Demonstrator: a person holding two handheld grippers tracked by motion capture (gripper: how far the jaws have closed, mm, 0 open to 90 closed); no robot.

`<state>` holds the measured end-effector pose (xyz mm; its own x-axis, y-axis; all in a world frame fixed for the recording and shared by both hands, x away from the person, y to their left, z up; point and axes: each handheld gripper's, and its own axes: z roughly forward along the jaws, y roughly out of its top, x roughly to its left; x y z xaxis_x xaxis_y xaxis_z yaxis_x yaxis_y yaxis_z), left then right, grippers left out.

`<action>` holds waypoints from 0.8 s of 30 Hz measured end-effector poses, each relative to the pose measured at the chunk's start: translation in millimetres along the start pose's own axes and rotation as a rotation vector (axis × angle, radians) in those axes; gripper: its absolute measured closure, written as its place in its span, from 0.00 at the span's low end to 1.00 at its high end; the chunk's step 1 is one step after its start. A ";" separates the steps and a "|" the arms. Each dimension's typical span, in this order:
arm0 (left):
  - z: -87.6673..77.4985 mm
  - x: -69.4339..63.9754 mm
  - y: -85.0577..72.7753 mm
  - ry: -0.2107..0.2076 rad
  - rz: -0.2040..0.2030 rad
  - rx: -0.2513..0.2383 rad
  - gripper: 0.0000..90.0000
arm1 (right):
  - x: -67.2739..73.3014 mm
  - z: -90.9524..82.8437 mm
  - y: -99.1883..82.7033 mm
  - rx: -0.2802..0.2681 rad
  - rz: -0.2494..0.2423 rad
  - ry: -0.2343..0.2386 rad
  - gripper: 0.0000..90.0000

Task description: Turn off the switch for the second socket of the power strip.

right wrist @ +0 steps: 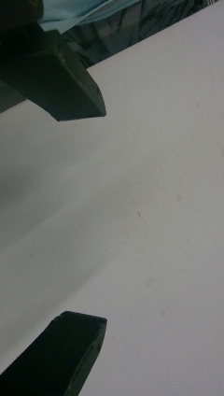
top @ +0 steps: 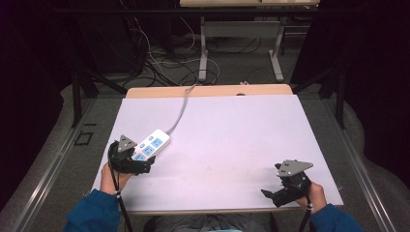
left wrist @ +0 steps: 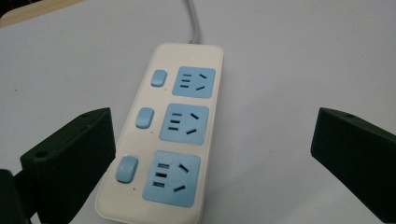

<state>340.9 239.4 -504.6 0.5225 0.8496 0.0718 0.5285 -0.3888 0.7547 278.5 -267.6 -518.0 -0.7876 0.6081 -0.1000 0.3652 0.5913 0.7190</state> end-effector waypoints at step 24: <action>-25.8 -26.4 -22.9 -0.044 0.034 -0.012 0.00 | 0.3 0.7 0.0 0.001 -0.001 -0.006 0.01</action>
<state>297.8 235.1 -506.9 0.5695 0.8191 0.0690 0.5018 -0.4129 0.7601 278.7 -267.1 -518.6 -0.7850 0.6105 -0.1049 0.3646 0.5923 0.7185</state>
